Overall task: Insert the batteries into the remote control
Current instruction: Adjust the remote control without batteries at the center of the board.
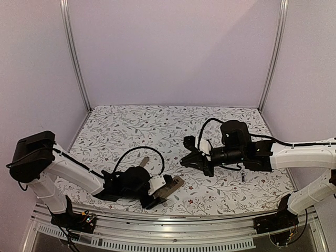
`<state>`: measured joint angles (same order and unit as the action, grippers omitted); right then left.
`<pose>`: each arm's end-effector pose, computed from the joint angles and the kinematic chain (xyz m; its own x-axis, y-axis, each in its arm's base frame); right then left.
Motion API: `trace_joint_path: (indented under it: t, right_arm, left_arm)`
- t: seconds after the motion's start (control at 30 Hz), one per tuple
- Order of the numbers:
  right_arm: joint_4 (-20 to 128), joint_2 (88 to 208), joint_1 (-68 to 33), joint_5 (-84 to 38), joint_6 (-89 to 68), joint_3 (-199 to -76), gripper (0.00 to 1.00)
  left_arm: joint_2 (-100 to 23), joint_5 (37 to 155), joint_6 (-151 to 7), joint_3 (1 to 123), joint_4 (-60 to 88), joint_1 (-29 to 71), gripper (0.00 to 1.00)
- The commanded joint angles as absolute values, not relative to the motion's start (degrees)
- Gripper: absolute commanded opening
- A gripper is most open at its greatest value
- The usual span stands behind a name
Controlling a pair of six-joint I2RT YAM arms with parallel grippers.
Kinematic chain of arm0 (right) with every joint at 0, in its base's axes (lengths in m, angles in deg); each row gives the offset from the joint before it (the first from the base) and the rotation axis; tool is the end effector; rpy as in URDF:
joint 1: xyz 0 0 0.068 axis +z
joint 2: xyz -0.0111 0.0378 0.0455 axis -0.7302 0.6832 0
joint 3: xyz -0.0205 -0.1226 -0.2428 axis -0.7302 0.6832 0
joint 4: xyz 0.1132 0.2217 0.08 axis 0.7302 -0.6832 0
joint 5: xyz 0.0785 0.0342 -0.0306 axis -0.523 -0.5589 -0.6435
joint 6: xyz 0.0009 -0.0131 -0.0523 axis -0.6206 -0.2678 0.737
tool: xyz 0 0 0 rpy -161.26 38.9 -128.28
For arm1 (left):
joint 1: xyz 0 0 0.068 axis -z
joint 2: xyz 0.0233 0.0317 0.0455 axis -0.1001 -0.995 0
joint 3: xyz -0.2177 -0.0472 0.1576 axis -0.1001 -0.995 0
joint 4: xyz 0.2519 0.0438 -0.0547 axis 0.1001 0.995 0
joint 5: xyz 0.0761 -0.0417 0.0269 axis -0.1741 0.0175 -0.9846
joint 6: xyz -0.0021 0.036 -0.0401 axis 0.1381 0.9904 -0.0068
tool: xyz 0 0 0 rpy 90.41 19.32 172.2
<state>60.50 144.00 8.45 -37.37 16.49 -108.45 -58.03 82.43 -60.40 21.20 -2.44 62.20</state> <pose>0.1593 0.2537 0.2515 0.1074 -0.4138 -0.9040 -0.9788 0.1157 -0.1692 0.1097 -0.2619 0.1086 -0.2598 0.6508 -0.7134 0.8988 0.4331 0.0679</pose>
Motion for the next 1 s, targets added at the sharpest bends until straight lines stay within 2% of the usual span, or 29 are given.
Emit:
trace_joint_path:
  t: [0.0, 0.47, 0.7, 0.97]
  right_arm:
    - [60.9, 144.0, 8.0, -38.6, 15.5, -107.1, 0.0]
    - [58.3, 147.9, 8.0, -41.6, 13.4, -106.9, 0.0]
    - [59.9, 146.3, 8.0, -42.5, 10.6, -104.3, 0.0]
    - [58.4, 146.4, 8.0, -42.6, 10.6, -103.8, 0.0]
  left_arm:
    - [-57.4, 86.4, -56.2, 20.0, -0.5, 61.6, 0.64]
    - [-53.5, 95.3, -38.2, 17.1, -3.2, 60.0, 0.63]
    - [-59.9, 99.7, -29.6, 22.0, -1.9, 58.1, 0.64]
    - [-59.0, 100.8, -27.6, 24.2, -1.2, 54.9, 0.8]
